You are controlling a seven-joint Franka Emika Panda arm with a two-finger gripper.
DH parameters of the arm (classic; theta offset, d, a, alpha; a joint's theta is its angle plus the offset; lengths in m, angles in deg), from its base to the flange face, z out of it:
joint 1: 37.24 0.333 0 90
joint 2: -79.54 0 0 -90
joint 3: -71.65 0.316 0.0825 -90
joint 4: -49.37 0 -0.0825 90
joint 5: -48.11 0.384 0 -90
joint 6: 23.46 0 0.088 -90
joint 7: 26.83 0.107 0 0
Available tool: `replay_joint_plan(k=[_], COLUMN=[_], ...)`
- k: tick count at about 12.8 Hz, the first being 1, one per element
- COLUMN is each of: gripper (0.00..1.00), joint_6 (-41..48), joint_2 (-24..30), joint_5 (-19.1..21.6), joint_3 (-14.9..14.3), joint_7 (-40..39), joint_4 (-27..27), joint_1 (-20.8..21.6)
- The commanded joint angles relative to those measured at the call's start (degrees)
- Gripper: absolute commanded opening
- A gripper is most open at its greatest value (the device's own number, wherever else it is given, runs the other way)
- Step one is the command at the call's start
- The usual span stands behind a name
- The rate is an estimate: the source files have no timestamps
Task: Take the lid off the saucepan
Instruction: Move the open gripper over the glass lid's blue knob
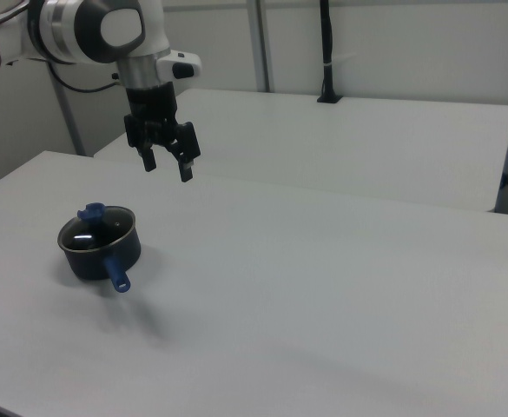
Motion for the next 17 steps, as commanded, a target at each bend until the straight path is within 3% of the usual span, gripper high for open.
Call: replay_joint_plan(k=[1, 13, 17], gripper=[1.00, 1.00, 1.00], joint_6=[4.1, 0.7, -0.9], joint_2=[1.7, 0.3, -0.9], joint_5=[1.2, 1.9, 2.9], joint_3=[-0.4, -0.4, -0.4], joint_7=[-0.8, -2.3, -0.9], joint_4=[0.1, -0.7, -0.7], joint_1=[0.1, 0.1, 4.9])
